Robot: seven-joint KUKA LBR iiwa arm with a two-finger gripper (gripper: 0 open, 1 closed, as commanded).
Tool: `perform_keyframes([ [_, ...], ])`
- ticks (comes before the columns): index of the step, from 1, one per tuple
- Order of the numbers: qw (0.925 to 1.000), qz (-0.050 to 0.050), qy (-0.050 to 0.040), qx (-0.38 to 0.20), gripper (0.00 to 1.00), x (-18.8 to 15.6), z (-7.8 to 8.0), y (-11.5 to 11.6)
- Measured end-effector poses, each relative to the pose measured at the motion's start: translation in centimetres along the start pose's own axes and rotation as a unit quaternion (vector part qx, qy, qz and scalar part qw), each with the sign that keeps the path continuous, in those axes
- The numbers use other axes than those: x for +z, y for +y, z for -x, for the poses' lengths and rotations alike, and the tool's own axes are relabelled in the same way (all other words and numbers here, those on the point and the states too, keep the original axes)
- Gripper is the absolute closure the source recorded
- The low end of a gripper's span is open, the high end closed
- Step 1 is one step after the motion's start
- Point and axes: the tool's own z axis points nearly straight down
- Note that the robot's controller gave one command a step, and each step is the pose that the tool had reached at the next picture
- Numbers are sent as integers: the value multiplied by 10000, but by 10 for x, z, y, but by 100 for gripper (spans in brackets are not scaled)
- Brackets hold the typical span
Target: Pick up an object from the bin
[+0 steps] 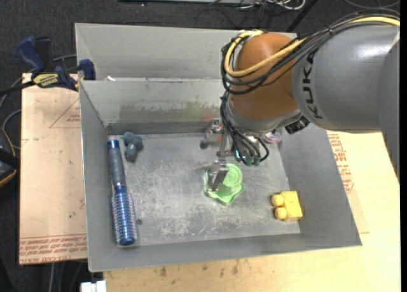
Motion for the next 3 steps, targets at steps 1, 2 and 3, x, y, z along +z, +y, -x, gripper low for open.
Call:
perform_keyframes([
  [1,9918,3,-29,1278,0,91,-2,-41],
  [2,9918,8,-40,1278,100,90,-1,-40],
  [3,9937,13,-91,1121,100,-80,-10,-43],
])
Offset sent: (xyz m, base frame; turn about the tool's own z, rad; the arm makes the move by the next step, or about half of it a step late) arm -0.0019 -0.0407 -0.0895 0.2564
